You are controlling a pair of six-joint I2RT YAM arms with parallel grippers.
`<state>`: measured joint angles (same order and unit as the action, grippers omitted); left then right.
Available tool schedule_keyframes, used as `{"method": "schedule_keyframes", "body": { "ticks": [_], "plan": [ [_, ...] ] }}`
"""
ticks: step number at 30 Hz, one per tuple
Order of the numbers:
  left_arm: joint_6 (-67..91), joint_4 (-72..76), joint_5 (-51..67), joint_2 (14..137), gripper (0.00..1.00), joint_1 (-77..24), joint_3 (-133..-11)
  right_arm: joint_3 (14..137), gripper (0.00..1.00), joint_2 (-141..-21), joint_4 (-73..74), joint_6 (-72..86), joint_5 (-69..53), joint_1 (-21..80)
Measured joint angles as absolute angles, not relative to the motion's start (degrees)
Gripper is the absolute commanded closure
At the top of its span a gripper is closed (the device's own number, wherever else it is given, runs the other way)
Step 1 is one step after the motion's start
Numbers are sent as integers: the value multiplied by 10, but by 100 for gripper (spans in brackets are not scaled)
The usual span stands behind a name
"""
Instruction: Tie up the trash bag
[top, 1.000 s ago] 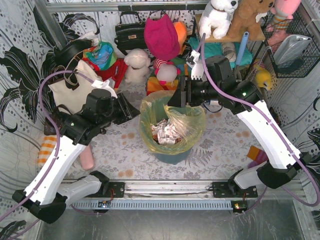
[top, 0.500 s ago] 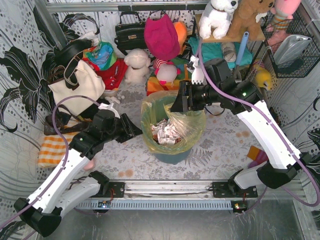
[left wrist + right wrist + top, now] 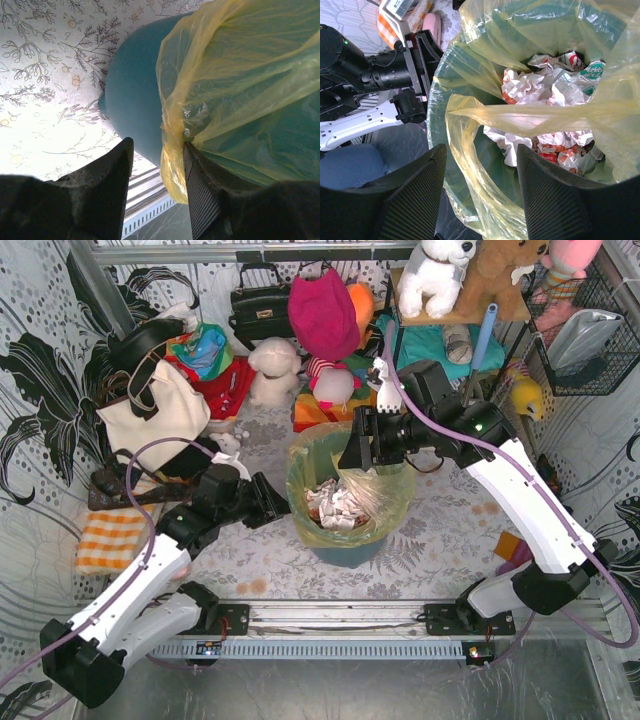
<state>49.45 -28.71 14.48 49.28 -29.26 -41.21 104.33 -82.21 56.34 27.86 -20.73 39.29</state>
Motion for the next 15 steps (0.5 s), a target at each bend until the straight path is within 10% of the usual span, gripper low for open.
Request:
{"method": "schedule_keyframes", "body": {
  "ticks": [15],
  "plan": [
    [499,-293,85,472,49,-293,-404,1038,42,-826,561,282,-206,394]
  ]
}}
